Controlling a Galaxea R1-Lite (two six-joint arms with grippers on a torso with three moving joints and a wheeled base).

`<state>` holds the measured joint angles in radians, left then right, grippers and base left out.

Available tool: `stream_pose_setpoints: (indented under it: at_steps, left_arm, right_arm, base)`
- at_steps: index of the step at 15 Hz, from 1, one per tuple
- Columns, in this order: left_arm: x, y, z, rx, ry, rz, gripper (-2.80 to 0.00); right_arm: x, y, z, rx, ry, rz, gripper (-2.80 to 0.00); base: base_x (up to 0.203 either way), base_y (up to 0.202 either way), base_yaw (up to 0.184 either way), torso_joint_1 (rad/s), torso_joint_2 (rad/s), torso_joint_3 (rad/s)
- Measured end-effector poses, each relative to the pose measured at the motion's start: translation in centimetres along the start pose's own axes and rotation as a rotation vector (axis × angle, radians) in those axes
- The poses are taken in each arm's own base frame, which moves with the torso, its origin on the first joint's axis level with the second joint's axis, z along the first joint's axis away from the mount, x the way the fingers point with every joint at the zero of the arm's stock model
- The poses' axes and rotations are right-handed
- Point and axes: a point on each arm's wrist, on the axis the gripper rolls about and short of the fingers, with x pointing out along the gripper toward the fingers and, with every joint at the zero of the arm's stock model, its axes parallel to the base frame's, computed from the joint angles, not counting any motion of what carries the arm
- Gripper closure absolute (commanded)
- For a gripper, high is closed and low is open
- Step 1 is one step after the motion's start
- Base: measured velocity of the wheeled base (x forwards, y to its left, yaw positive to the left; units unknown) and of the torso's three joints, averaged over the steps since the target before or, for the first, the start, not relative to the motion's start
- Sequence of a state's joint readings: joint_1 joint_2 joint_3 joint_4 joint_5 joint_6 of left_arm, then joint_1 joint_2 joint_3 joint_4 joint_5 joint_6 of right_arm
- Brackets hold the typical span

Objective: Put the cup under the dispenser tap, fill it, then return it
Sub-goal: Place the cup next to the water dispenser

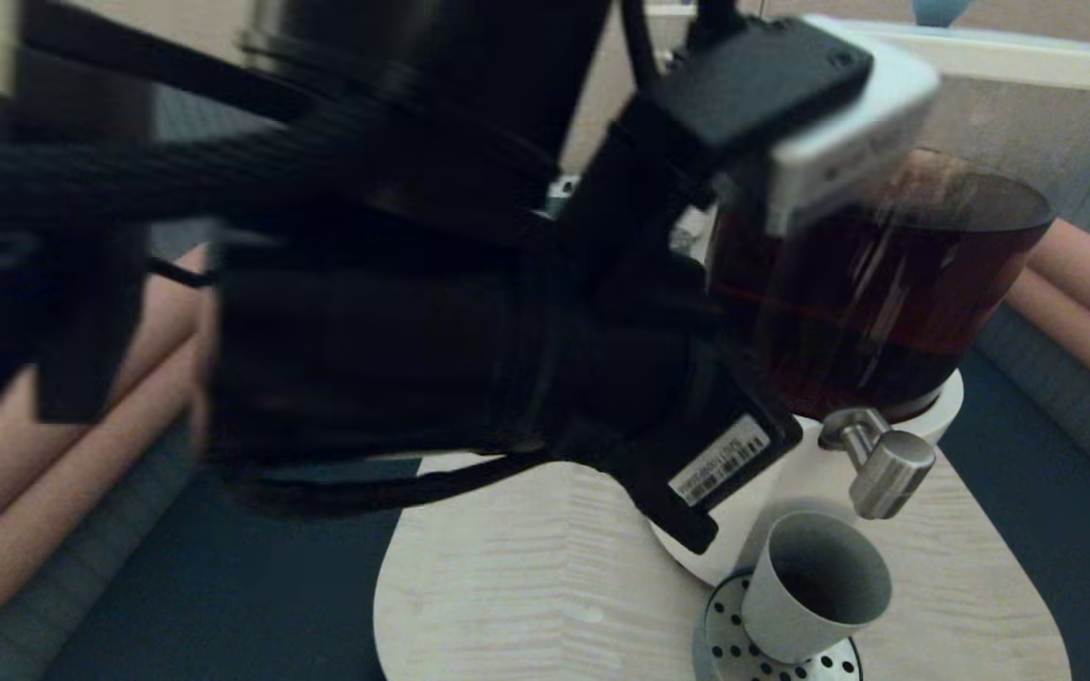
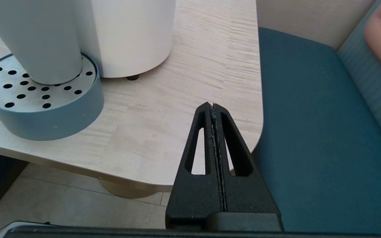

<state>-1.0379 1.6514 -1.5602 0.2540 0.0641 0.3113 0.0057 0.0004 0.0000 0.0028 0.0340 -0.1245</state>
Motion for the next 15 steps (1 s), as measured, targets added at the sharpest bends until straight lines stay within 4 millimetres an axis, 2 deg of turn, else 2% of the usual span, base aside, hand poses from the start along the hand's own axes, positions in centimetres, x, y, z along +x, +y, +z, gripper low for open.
stream_pose_setpoints:
  at_steps: [2, 4, 7, 8, 10, 12, 15]
  left_arm:
    - [-3.4, 0.9, 0.3, -0.193, -0.063, 0.012, 0.00]
    - [-6.8, 2.4, -1.0, -0.318, -0.101, 0.037, 0.00]
    - [-12.4, 4.8, -5.8, -0.370, -0.100, 0.129, 0.00]
    - [-14.4, 4.9, -7.6, -0.383, -0.105, 0.145, 0.00]
    - [-17.8, 3.8, -11.3, -0.418, -0.145, 0.105, 0.00]
    - [-19.1, 2.3, -14.7, -0.461, -0.184, 0.017, 0.00]
    - [-18.8, 1.3, -18.5, -0.484, -0.223, -0.108, 0.00]
  right_arm:
    - [0.0, 0.0, 0.0, 0.000, 0.000, 0.001, 0.00]
    - [0.0, 0.0, 0.0, 0.000, 0.000, 0.000, 0.00]
    - [0.0, 0.0, 0.0, 0.000, 0.001, 0.000, 0.00]
    - [0.0, 0.0, 0.0, -0.001, 0.001, 0.000, 0.00]
    - [0.0, 0.0, 0.0, 0.000, 0.000, 0.001, 0.00]
    - [0.0, 0.0, 0.0, -0.001, 0.000, 0.001, 0.00]
    - [0.0, 0.0, 0.0, 0.000, 0.000, 0.001, 0.00]
  base:
    - [0.000, 0.000, 0.000, 0.000, 0.00, 0.000]
    - [0.000, 0.000, 0.000, 0.000, 0.00, 0.000]
    - [0.000, 0.000, 0.000, 0.000, 0.00, 0.000]
    - [0.000, 0.000, 0.000, 0.000, 0.00, 0.000]
    - [0.000, 0.000, 0.000, 0.000, 0.00, 0.000]
    - [0.000, 0.000, 0.000, 0.000, 0.00, 0.000]
    - [0.000, 0.000, 0.000, 0.000, 0.00, 0.000]
